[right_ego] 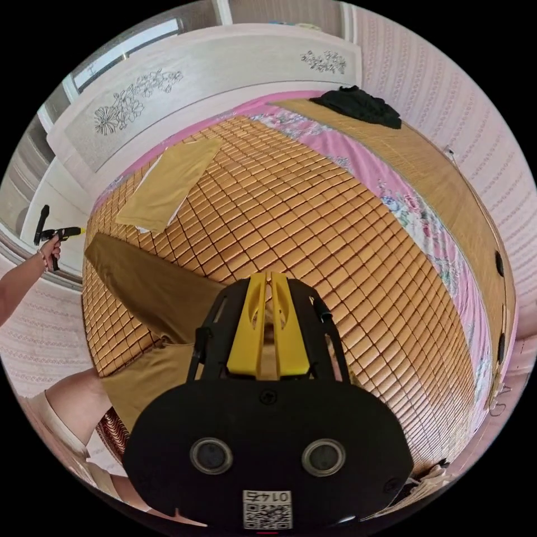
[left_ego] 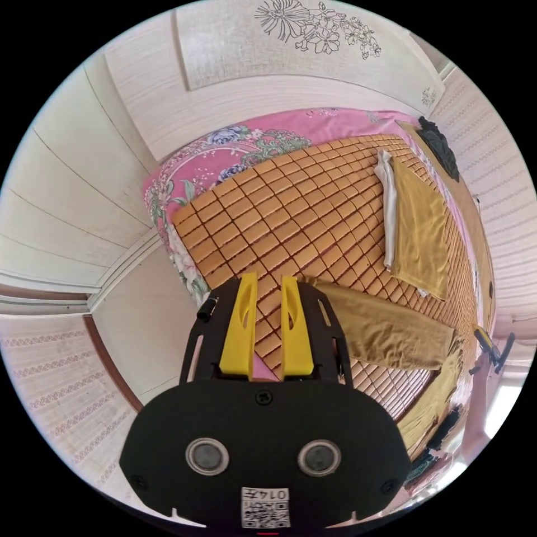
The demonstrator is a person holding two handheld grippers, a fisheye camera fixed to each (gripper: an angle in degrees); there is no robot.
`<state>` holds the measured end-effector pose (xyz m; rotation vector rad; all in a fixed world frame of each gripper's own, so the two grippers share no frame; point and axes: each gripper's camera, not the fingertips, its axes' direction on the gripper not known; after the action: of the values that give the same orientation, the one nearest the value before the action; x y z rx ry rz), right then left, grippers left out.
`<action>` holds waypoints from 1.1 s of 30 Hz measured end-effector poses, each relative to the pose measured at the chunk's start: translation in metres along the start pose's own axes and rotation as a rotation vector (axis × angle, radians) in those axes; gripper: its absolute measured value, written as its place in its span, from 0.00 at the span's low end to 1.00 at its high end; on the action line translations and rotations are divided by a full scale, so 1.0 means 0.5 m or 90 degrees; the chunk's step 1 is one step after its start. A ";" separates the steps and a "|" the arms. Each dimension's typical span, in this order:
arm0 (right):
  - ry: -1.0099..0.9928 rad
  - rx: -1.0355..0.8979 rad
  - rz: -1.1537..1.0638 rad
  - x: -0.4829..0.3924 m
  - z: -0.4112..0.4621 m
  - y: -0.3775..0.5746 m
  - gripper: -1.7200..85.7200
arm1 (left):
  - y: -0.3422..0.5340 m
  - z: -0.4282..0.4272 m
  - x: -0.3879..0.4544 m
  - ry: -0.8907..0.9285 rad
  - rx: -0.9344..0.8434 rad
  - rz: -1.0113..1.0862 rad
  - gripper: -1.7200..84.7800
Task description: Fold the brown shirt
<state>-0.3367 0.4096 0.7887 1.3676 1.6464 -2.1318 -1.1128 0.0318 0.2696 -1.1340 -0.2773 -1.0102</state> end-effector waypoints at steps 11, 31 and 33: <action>0.200 -0.118 0.228 0.169 -0.165 0.457 0.01 | 0.125 -0.006 0.445 0.223 -0.005 0.421 0.09; 0.100 -0.047 0.238 0.277 -0.185 0.546 0.01 | 0.286 0.289 1.127 0.144 -0.049 0.725 0.06; 0.090 -0.026 0.250 0.281 -0.198 0.572 0.01 | 0.271 0.307 1.118 0.188 -0.063 0.659 0.06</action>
<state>-0.1974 0.4332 0.4866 1.6963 1.3163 -1.8056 -0.6542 -0.1238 0.6153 -0.9975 0.5657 -0.2462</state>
